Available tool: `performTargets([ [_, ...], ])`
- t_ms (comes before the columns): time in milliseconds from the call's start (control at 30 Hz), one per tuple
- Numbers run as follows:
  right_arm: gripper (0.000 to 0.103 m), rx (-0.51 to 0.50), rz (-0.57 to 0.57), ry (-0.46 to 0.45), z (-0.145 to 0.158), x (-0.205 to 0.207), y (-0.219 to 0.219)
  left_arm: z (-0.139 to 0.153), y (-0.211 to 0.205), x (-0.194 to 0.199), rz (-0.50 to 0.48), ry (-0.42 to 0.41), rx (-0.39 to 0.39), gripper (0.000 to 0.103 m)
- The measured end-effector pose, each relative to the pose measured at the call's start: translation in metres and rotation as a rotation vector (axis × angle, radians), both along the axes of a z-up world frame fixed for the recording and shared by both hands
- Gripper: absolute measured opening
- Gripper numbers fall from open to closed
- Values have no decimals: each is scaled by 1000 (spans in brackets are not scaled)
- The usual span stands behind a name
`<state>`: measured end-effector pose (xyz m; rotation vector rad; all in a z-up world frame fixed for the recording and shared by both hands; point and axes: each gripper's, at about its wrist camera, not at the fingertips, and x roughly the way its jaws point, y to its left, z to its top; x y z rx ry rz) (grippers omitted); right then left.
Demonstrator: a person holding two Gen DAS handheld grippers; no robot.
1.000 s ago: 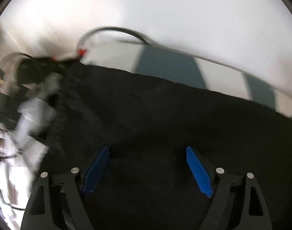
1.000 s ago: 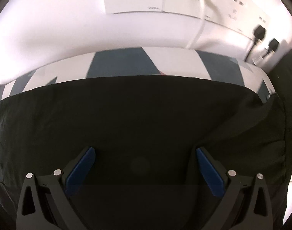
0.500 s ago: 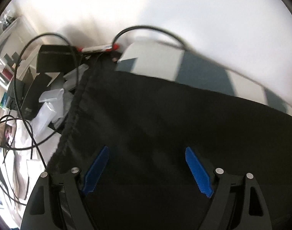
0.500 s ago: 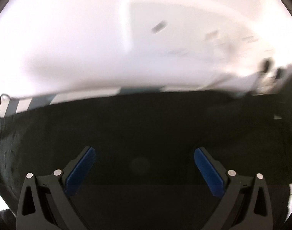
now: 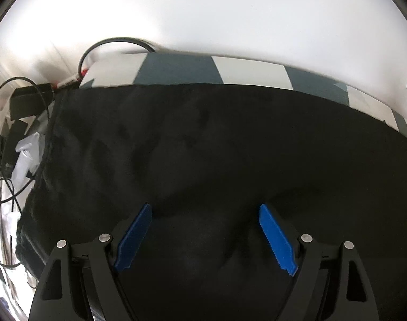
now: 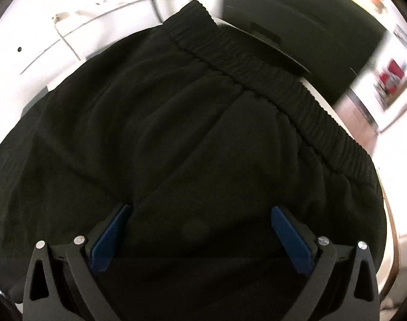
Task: Fold clothes
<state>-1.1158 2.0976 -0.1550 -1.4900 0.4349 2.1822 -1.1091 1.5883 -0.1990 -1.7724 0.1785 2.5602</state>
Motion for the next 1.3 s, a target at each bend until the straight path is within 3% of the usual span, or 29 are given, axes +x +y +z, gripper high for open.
performTargets([
  [100, 103, -39, -27, -34, 7, 25, 0, 1, 7, 2, 6, 14, -34, 84],
  [200, 103, -81, -3, 91, 43, 24, 3, 0, 2, 1, 45, -5, 11, 84],
  [300, 103, -77, 36, 199, 77, -4, 12, -1, 3, 2, 67, -8, 17, 84],
  [367, 103, -50, 66, 175, 80, -33, 3, 1, 9, 7, 66, 5, -11, 84],
  [467, 103, -39, 187, 77, 57, -73, -16, 2, 17, 12, 68, 19, -38, 84],
  [567, 103, 109, 296, -41, 9, -138, 8, 3, 17, 13, 78, 16, -32, 85],
  [700, 102, 43, 93, 17, 11, -134, 76, 2, 23, 16, 81, 17, -13, 86],
  [867, 102, 103, 41, 29, 29, -128, 70, 2, 26, 19, 113, 13, 10, 86],
  [1133, 103, -148, -2, 302, 63, -56, 56, 10, 26, 30, 161, -23, 66, 86],
  [1167, 103, -183, 3, 348, 63, -59, 55, 18, 25, 35, 162, -21, 99, 85],
  [1300, 103, -314, 25, 510, 88, -8, 53, 62, 16, 70, 150, 14, 262, 85],
])
